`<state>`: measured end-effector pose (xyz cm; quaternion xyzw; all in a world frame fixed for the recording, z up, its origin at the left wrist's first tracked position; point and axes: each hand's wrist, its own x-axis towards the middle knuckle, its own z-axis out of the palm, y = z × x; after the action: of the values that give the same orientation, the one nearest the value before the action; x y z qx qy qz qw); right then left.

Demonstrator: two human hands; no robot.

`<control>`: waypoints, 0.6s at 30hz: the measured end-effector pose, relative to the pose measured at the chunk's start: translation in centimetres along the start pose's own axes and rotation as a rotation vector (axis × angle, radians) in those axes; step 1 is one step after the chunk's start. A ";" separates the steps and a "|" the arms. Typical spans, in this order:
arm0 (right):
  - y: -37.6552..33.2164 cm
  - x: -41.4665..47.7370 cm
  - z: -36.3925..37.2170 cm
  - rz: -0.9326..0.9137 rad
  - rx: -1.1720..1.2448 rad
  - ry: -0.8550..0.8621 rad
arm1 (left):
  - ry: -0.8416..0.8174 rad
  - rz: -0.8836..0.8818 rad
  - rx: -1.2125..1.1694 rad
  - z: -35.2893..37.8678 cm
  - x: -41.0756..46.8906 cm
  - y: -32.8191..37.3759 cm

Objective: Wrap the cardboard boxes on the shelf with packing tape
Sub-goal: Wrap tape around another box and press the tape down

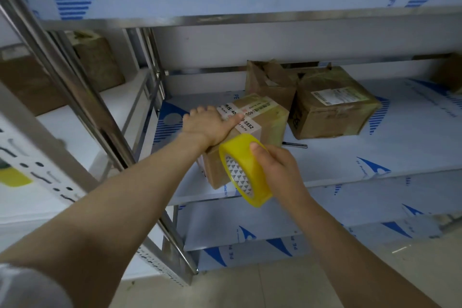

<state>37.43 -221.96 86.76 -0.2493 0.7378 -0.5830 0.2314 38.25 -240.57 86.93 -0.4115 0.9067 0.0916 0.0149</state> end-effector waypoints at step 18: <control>-5.2 -0.5 -3.0 0.138 0.111 -0.179 | -0.429 -0.007 -0.842 -1.5 -4.5 -4.4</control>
<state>36.42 -220.39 92.53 -0.2359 0.6963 -0.5810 0.3493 44.59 -240.27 88.15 -0.3566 0.7656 0.5343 0.0338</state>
